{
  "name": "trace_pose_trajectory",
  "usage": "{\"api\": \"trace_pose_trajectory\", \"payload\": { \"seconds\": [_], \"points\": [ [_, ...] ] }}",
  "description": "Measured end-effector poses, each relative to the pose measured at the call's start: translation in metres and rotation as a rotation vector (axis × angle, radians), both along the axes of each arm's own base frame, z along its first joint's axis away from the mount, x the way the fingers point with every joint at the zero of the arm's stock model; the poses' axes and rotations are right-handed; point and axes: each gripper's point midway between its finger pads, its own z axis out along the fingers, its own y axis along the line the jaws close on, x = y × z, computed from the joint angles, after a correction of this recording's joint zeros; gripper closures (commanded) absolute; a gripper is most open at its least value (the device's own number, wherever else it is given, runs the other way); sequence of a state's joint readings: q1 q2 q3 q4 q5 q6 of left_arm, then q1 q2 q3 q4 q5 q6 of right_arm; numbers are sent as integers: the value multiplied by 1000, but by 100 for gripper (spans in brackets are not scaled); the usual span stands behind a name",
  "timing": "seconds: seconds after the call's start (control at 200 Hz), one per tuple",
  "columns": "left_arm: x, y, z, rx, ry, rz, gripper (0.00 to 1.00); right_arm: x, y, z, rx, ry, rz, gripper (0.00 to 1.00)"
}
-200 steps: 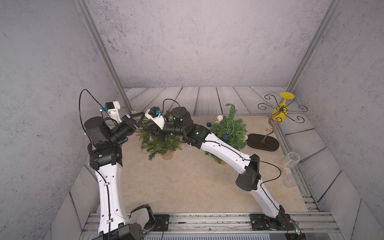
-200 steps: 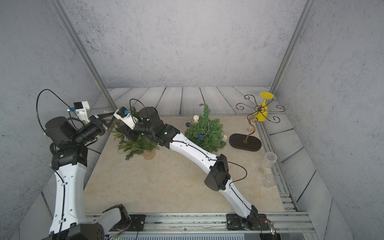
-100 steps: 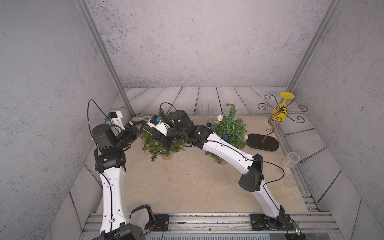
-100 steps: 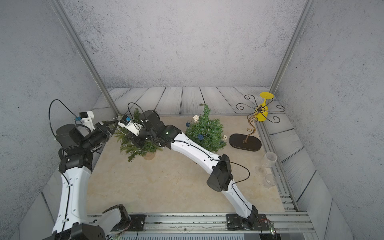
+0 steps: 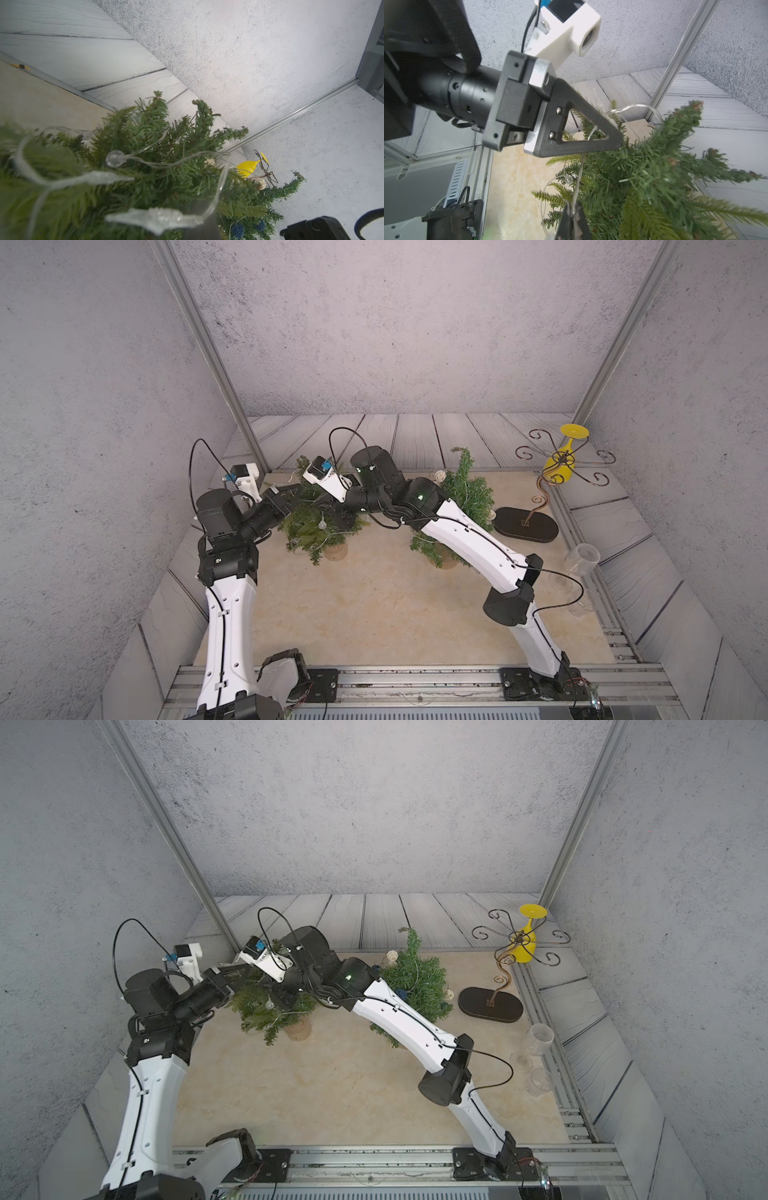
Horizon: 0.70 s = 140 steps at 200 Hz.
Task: Wrap string light around the christmas tree
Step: Wrap the light string around the Christmas tree.
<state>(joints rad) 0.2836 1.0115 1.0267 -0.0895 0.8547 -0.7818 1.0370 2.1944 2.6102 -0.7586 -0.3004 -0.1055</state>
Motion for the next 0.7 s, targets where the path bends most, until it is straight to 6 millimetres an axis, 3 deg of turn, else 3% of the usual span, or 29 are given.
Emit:
{"api": "trace_pose_trajectory", "payload": {
  "seconds": [0.22, 0.27, 0.335, 0.48, 0.606, 0.701],
  "points": [
    [2, 5, -25, 10, 59, 30, 95, 11, -4, -59, -157, 5, -43, 100],
    [2, 6, -32, 11, 77, 37, 90, 13, -6, -67, -190, -10, -54, 100],
    [4, 9, -36, 23, 80, 53, 80, 16, -10, -72, -221, -33, -74, 100],
    [9, 15, -37, 23, 73, 76, 75, 26, -20, -74, -260, -71, -115, 100],
    [9, 18, -35, 38, 62, 102, 60, 28, -31, -76, -293, -88, -136, 100],
    [7, 21, -33, 52, 57, 128, 58, 31, -39, -68, -303, -119, -162, 100]
  ]
}}
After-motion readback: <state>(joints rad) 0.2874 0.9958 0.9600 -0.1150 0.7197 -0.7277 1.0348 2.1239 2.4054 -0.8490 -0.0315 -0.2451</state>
